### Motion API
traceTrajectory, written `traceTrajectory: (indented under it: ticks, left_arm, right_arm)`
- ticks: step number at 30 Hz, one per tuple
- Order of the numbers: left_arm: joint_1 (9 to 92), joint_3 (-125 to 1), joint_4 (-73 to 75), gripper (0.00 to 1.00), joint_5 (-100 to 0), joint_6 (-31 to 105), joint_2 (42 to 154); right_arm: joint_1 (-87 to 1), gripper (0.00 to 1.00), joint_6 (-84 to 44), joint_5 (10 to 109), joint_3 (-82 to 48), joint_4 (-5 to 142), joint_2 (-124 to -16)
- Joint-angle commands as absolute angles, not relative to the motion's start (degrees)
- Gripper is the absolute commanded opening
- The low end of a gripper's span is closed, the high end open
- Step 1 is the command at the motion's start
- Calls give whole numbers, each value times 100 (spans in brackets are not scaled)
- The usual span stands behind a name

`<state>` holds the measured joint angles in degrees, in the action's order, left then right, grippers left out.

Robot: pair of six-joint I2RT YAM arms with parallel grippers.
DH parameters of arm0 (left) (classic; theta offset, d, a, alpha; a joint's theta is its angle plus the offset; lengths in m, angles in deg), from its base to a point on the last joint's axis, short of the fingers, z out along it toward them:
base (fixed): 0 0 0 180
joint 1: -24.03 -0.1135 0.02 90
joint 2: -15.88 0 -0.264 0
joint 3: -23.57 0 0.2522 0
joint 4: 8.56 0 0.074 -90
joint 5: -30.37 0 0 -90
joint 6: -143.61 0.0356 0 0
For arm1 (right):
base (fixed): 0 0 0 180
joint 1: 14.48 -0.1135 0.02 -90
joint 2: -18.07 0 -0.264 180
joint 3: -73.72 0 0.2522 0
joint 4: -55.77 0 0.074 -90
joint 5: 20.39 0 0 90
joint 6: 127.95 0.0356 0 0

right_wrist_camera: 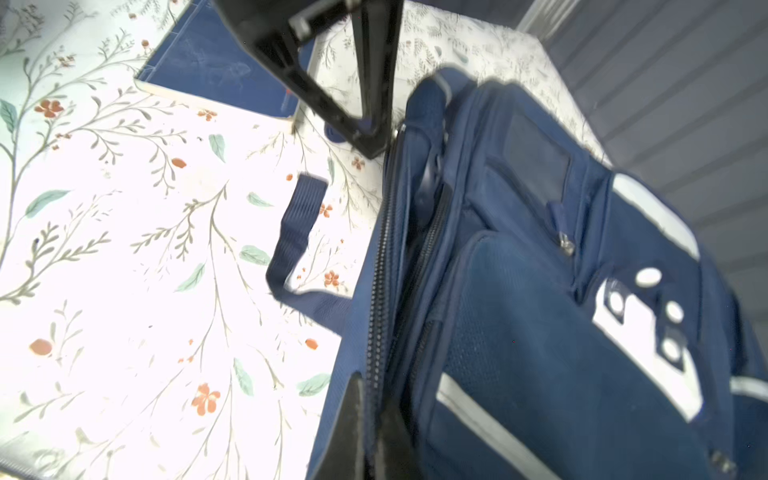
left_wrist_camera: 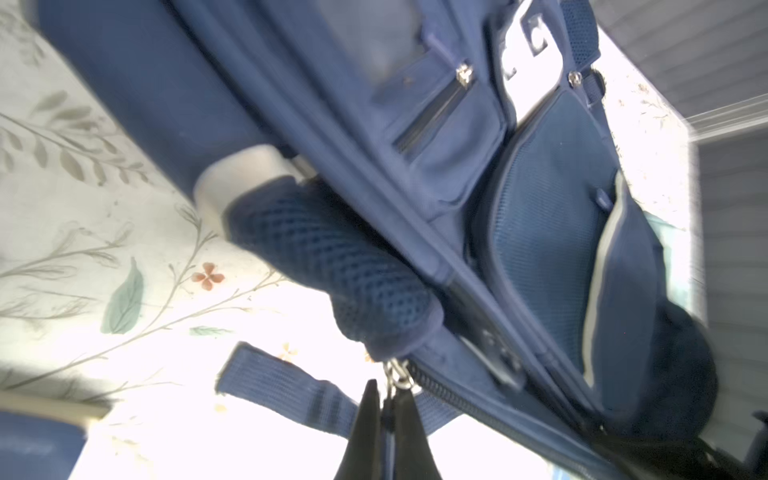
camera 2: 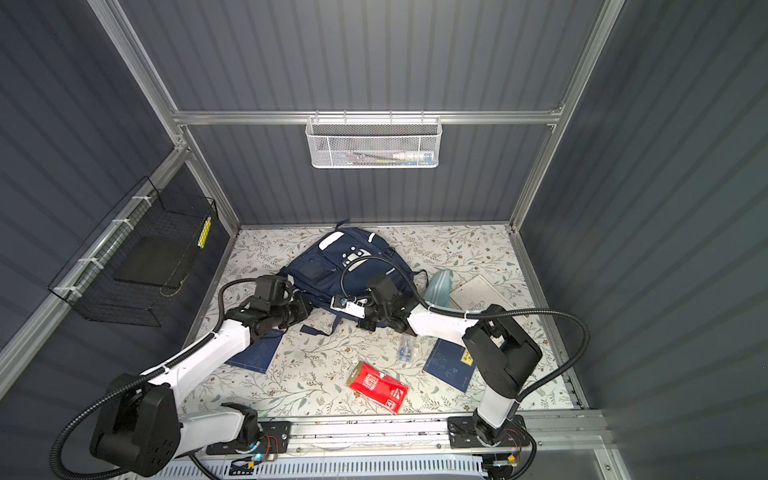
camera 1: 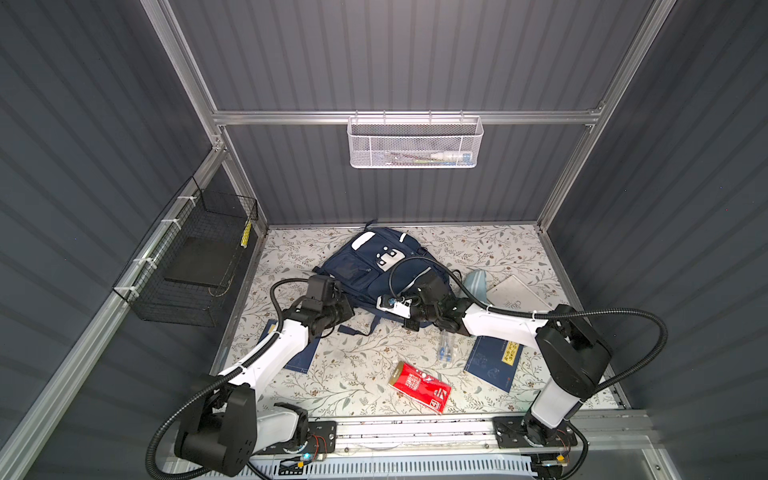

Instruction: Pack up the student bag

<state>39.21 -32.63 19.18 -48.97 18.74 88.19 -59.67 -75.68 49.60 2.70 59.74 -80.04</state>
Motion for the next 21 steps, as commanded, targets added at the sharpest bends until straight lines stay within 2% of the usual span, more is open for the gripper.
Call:
traceTrajectory:
  ticks: [1, 3, 6, 9, 10, 14, 17, 19, 21]
  left_arm:
    - [3025, -3445, 1978, 0, -5881, 2332, 8889]
    - [3010, -3576, 2066, 0, -5956, 2427, 8927]
    - [3017, -3520, 1843, 4, -5518, 2387, 8927]
    - [3019, -3443, 1742, 12, -5196, 2318, 8852]
    - [3019, -3443, 1742, 15, -5139, 2329, 8816]
    - [3018, -3575, 1890, 28, -5146, 2468, 8729]
    - [3018, -3700, 2052, 46, -5061, 2507, 8712]
    - [3046, -3786, 2143, 63, -4964, 2475, 8655]
    - [3282, -3896, 2210, 87, -5043, 2381, 8510]
  right_arm:
    - [-5782, 0, -7960, 4639, 280, 6609, -7865]
    - [-5755, 0, -7933, 4632, 227, 6585, -7920]
    - [-5772, 0, -7599, 4667, 97, 6504, -7975]
    - [-5866, 29, -6906, 4869, 11, 6232, -7953]
    - [-5908, 36, -6653, 4972, -9, 6111, -7945]
    - [-6051, 47, -5903, 5446, -26, 5931, -7761]
    - [-6045, 58, -5191, 6205, 406, 5457, -7308]
    - [-6001, 68, -4673, 6870, 714, 5406, -6898]
    - [-5805, 79, -3997, 7352, 834, 5923, -6418]
